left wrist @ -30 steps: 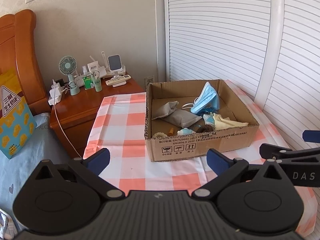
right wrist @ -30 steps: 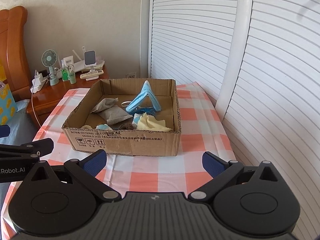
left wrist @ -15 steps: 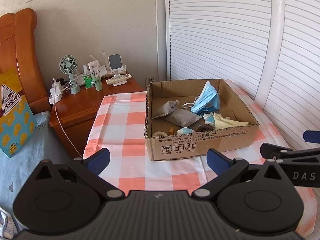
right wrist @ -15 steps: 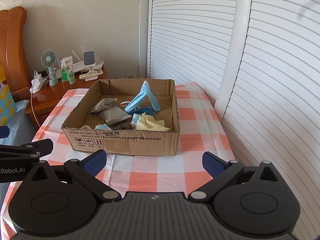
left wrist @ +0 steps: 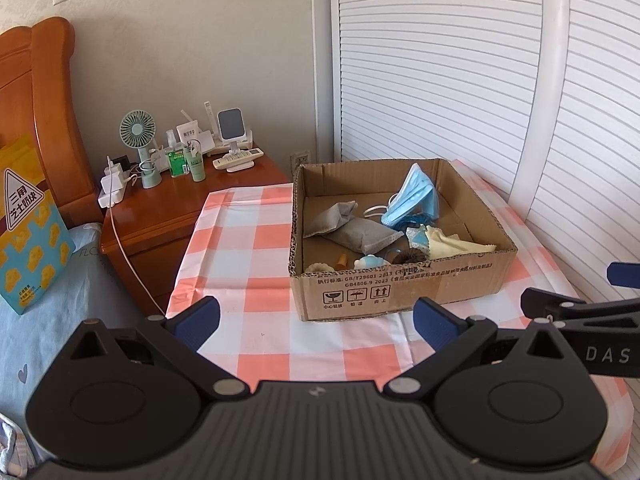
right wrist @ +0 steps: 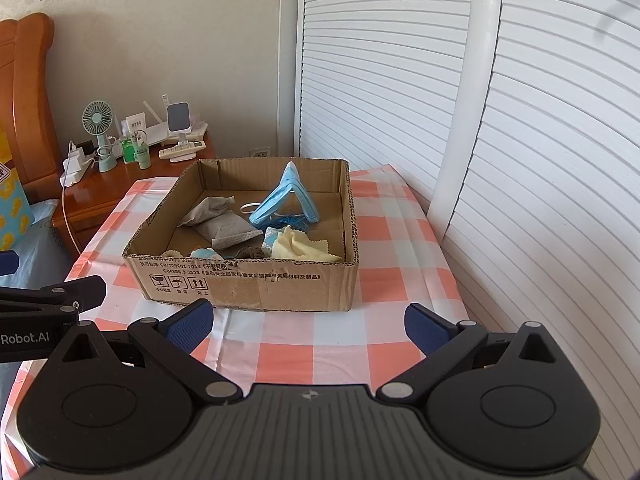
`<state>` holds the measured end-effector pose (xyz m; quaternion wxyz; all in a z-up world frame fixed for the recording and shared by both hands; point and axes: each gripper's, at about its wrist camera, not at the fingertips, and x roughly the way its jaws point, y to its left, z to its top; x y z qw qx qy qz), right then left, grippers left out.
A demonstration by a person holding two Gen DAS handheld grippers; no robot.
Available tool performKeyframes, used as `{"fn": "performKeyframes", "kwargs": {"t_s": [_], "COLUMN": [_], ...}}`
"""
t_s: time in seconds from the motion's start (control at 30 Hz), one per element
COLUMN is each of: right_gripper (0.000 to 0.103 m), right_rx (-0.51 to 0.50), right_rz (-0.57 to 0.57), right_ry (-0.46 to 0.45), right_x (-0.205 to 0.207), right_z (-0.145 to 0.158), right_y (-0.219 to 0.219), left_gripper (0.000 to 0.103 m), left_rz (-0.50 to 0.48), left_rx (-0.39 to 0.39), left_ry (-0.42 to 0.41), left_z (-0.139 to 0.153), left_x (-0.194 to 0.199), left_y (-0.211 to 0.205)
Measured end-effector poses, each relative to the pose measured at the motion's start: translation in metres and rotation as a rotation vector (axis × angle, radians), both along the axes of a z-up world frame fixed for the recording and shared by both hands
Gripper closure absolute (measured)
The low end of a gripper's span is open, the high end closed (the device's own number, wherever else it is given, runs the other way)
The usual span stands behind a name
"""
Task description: Organize soft objects
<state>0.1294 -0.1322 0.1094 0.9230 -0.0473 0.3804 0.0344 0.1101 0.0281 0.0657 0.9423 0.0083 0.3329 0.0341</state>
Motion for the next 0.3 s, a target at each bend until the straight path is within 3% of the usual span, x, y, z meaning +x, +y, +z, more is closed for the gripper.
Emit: {"fn": "performKeyframes", "kwargs": {"t_s": [0.3], "right_gripper": [0.0], "right_rx": [0.0], "right_rz": [-0.001], "right_ry": [-0.002], "right_x": [-0.0014], "right_z": [0.0008], "right_y": [-0.0003], "left_gripper": [0.001], "left_rz": [-0.001], "left_rx": [-0.003], "left_ry": [-0.003], "left_z": [0.0024], "left_x": [-0.0013], "left_y": [0.0001]}}
